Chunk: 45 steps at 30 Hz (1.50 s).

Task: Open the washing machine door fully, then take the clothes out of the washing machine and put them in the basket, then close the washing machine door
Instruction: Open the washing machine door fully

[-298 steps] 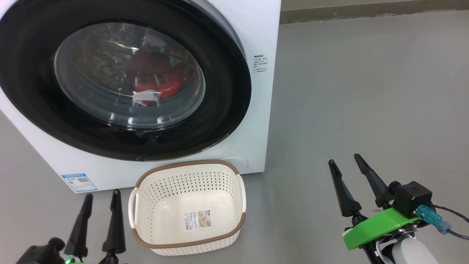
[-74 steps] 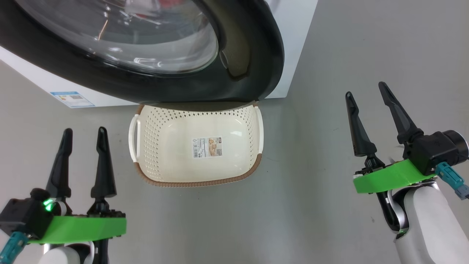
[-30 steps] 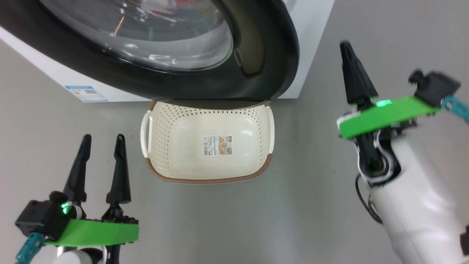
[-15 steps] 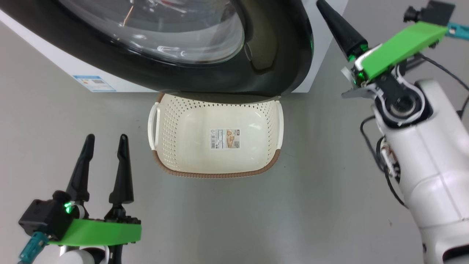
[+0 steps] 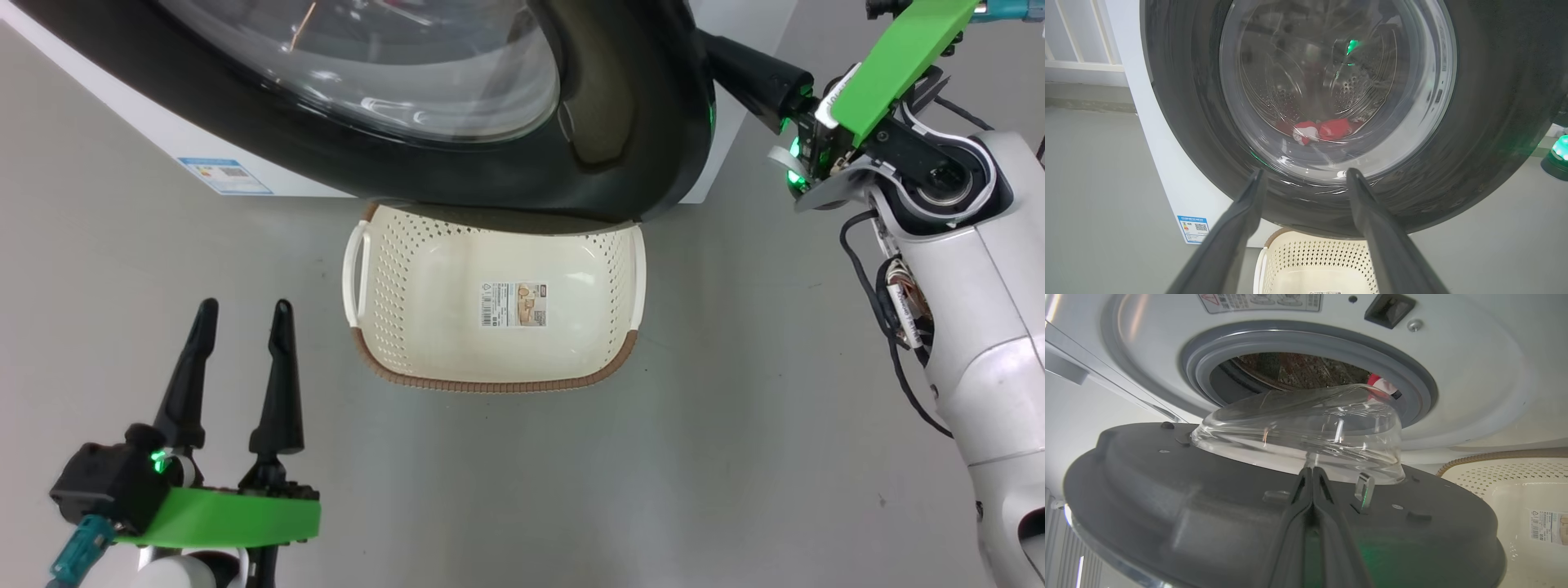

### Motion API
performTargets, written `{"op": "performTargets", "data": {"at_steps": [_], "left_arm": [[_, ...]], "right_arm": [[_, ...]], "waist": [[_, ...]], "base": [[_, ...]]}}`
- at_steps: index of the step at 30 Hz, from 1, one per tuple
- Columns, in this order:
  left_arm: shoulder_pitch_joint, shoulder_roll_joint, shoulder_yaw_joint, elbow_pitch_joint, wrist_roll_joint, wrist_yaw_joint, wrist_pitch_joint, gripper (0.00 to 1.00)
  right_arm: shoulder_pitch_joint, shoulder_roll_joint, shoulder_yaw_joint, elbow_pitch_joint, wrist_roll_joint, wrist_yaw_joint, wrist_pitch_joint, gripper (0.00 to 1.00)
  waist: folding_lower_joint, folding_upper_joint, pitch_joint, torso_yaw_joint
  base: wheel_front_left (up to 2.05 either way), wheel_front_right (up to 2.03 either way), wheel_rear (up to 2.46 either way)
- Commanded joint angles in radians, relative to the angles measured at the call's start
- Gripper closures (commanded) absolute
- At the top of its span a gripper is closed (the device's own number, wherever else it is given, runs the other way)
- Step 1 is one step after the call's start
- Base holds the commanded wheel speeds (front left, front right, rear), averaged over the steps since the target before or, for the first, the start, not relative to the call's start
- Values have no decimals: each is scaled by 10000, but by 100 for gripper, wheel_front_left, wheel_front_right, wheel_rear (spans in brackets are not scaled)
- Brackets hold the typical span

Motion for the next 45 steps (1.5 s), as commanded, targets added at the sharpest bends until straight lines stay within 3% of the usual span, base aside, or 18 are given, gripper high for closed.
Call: {"op": "performTargets", "data": {"at_steps": [1, 45], "left_arm": [[-76, 214, 277, -189, 116, 80, -49, 0], [1391, 213, 326, 234, 187, 375, -49, 0]], "right_arm": [[47, 156, 214, -343, 42, 37, 225, 100], [3610, 694, 1434, -1516, 196, 37, 1319, 100]], "waist": [[0, 0, -58, 32], [0, 0, -3208, 1565]], "base": [[0, 0, 0], [0, 0, 0]]}}
